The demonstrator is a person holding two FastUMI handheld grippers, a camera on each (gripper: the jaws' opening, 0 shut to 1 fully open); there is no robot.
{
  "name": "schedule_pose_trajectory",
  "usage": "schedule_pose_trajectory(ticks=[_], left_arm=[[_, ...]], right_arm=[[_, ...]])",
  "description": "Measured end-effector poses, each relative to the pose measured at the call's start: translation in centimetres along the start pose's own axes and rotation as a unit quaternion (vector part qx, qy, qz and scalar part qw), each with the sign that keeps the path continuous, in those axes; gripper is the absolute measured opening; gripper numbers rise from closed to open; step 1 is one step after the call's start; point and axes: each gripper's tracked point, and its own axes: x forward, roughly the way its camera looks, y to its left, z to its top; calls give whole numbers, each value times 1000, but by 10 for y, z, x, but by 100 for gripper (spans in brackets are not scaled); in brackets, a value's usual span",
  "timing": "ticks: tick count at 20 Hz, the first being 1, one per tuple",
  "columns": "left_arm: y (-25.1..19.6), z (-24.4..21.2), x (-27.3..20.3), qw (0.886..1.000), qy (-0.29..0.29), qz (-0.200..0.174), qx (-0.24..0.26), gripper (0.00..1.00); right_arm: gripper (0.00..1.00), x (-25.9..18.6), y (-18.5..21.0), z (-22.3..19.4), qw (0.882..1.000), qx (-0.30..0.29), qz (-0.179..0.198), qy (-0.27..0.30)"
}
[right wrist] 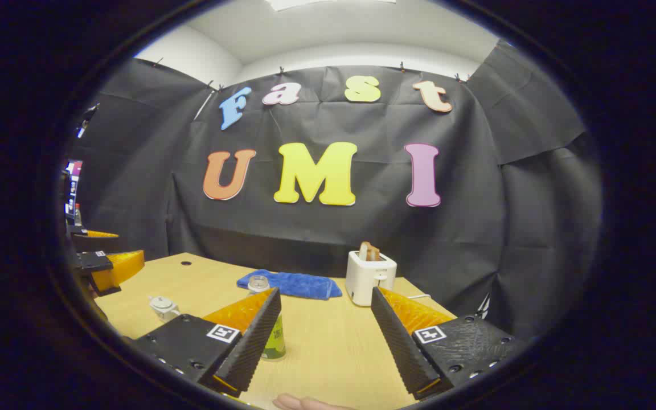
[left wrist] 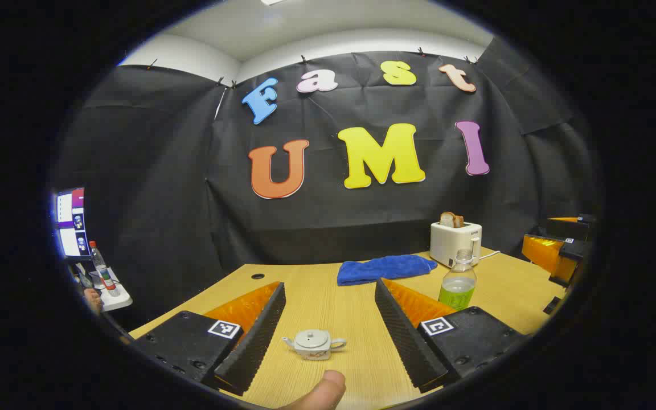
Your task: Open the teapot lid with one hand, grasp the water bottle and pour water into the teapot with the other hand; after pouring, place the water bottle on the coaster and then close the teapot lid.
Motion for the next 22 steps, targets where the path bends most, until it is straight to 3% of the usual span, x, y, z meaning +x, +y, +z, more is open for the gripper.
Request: schedule_pose_trajectory(ticks=[1,3,16,22], left_arm=[[6,-4,1,1000,4,7,2,99],[10,-5,4,1000,7,14,0,99],[24,-22,25,998,28,17,-45,99],[38,-43,55,997,26,29,-59,99]], right_arm=[[93,0,-1,-1,1000,2,-2,2],[98,0,-3,-1,1000,5,-6,5],[98,9,-5,-9,1000,3,-11,6],[98,15,-2,-17,1000,-3,-12,12]])
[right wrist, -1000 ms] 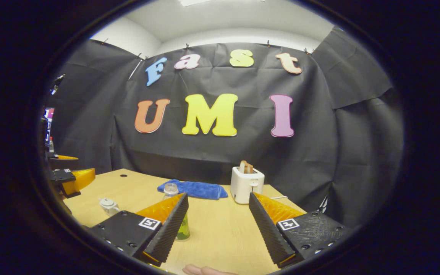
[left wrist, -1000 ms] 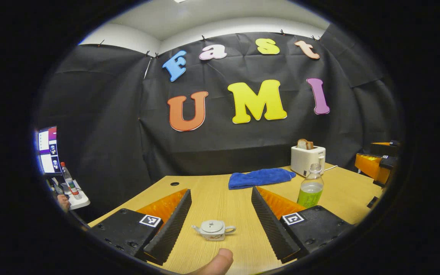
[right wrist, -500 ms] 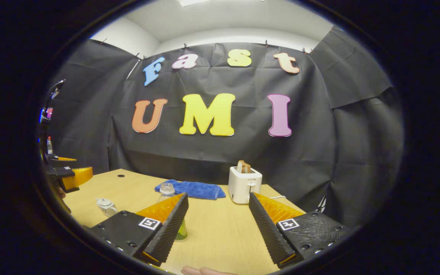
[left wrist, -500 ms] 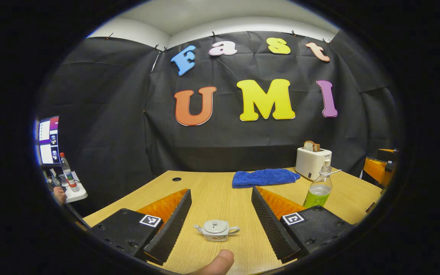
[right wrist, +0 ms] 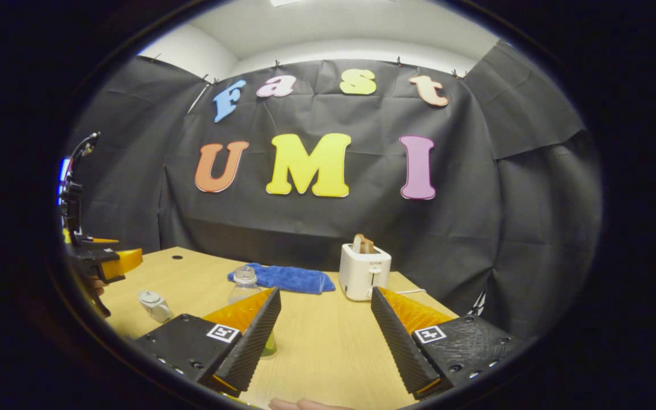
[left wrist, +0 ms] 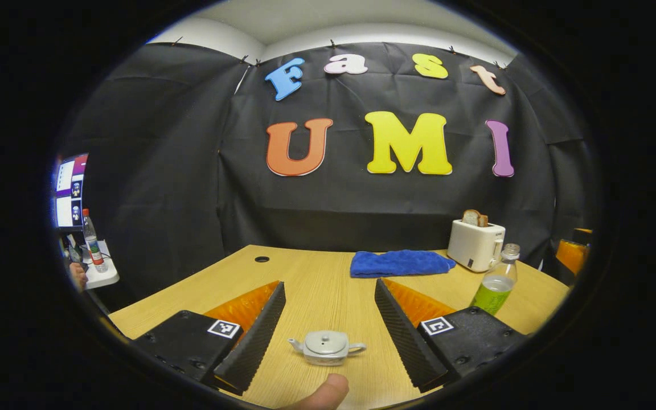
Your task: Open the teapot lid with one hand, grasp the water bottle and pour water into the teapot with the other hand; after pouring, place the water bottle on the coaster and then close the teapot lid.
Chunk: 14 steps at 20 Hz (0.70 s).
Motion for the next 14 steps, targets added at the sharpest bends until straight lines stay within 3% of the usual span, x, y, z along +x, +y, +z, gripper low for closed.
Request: schedule_pose_trajectory(ticks=[2,6,9,11,12,14], left_arm=[[4,-14,14,1000,5,5,7,99],[3,-62,26,997,83,-1,0,99],[-1,-66,25,996,85,-12,17,98],[-10,-75,27,995,97,-29,20,94],[-13,-83,27,993,110,-36,15,85],[-15,-92,28,991,129,-37,10,76]], right_arm=[[95,3,4,-4,1000,-1,3,4],[95,9,5,-12,1000,-5,2,14],[95,13,4,-17,1000,-3,-2,20],[95,14,5,-22,1000,-2,-3,28],[95,15,6,-23,1000,-2,-3,30],[95,17,10,-25,999,-5,-1,32]])
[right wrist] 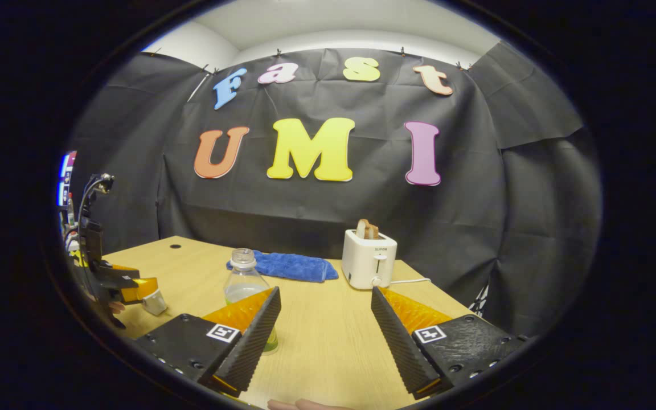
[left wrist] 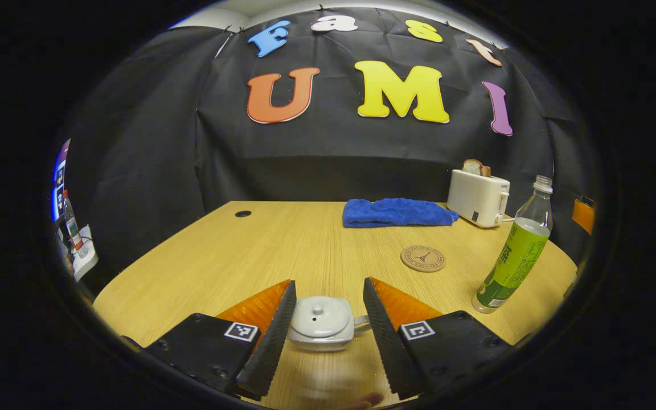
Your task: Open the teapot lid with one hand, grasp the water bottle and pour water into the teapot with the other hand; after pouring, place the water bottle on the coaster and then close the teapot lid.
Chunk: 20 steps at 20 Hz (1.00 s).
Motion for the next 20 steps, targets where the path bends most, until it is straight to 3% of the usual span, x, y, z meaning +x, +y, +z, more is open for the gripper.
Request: schedule_pose_trajectory(ticks=[5,9,10,12,14,20], left_arm=[[10,2,6,999,-7,24,22,57],[15,4,9,999,-16,28,23,30],[13,5,10,999,-19,23,19,18],[12,6,10,999,-21,17,17,11],[14,7,10,999,-22,18,15,5],[17,20,-2,999,-35,14,11,3]], right_arm=[[95,4,15,-10,1000,-12,12,7],[98,9,29,-21,999,-16,27,17],[98,10,33,-23,999,-17,30,18],[98,12,41,-30,999,-15,40,24],[98,14,54,-36,998,-10,58,30],[95,21,91,-62,991,16,119,54]])
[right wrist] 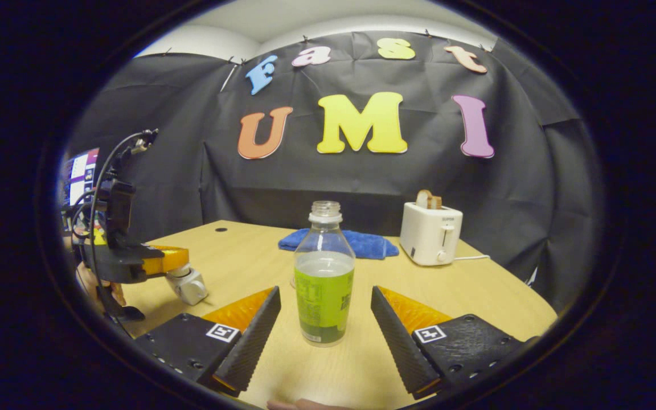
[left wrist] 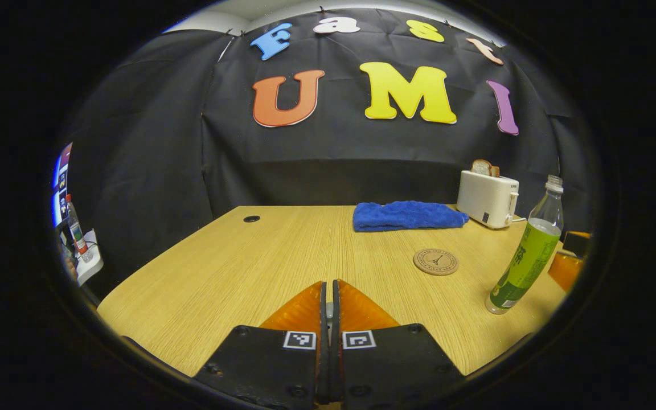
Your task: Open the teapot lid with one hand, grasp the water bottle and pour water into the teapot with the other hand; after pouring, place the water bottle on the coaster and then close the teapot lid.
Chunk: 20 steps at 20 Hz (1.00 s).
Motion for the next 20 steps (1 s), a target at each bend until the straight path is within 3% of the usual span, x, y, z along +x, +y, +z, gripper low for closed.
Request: schedule_pose_trajectory(ticks=[7,10,15,18,20], left_arm=[[13,36,-30,999,-33,-5,-19,2],[19,46,-44,999,-38,-2,-21,3],[14,62,-66,997,-54,-43,-44,3],[17,68,-75,996,-57,-56,-45,2],[22,72,-82,995,-58,-61,-52,3]], right_arm=[[95,25,-3,-14,999,19,-37,1],[95,35,8,-19,999,21,-33,15],[95,44,5,-9,998,9,-57,5],[80,45,7,-8,998,5,-64,14],[75,44,23,-5,999,7,-44,19]])
